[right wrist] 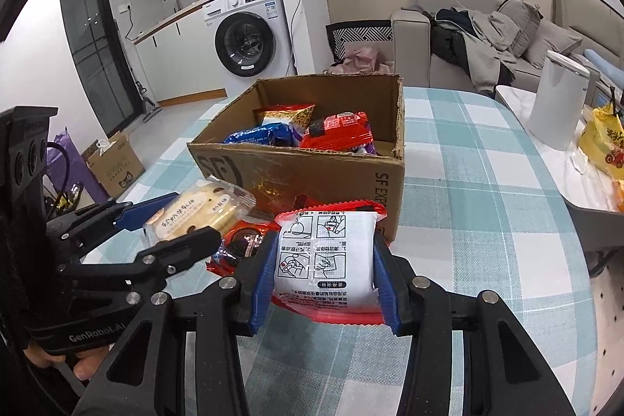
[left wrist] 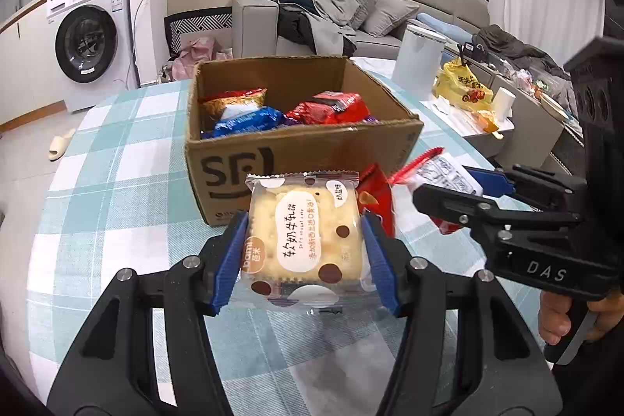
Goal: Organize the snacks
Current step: 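Lift both held packs and carry them toward the cardboard box, then lower the cream bread pack with left while right lowers white noodle pack into box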
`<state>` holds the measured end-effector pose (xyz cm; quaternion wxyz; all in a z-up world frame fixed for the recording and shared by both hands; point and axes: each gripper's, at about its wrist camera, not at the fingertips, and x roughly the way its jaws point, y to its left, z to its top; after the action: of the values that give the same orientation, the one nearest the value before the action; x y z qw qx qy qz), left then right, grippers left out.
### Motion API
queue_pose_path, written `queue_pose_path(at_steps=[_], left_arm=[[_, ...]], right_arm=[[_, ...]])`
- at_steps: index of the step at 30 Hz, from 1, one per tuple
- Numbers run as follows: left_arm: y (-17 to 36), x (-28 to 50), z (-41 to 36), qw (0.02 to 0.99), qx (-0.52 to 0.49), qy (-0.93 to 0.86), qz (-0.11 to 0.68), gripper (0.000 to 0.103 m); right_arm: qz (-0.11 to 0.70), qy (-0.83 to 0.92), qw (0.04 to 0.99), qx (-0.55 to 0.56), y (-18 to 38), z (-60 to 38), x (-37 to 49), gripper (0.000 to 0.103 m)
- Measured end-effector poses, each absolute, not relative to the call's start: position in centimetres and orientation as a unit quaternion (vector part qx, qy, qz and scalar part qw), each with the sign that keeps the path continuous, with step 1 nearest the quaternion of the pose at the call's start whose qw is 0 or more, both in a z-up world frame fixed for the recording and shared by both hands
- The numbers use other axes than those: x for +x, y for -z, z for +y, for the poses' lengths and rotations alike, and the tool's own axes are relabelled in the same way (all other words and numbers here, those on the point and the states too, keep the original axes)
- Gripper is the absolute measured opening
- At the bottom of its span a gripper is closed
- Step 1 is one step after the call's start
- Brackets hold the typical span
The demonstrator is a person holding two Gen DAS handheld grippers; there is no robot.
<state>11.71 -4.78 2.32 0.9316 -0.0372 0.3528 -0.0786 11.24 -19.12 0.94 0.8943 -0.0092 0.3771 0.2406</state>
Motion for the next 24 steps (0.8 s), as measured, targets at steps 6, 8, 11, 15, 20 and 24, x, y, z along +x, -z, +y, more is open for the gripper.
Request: queue_pose_path(at_steps=[6,8,11,15,20,24], left_arm=[[-3.1,12.7,-3.3,0.934,-0.056,0.066,0.345,0.055],[-3.4,12.9,-2.9,0.935,-0.062,0.065,0.344,0.055],[-3.8,13.3,-2.6,0.937,-0.062,0.059,0.340,0.055],[-4.4,13.6,-2.5,0.938,-0.067,0.061,0.335,0.055],[-5.3,14.1,-2.5,0.940,-0.064,0.058,0.329,0.055],[-5.9,14.9,-2.3,0.940,-0.067,0.059,0.330,0.055]], right_arm=[[0.368,-0.242,0.898,-0.003,-2.3,-19.6,11.9,0.046],[0.363,-0.243,0.900,0.000,-3.0,-19.7,12.1,0.046],[0.354,-0.243,0.903,0.003,-3.9,-19.8,12.3,0.046],[0.348,-0.246,0.905,0.012,-5.0,-19.8,12.7,0.046],[0.347,-0.256,0.902,0.017,-5.6,-19.3,13.1,0.046],[0.351,-0.276,0.894,0.033,-5.3,-19.0,14.0,0.046]])
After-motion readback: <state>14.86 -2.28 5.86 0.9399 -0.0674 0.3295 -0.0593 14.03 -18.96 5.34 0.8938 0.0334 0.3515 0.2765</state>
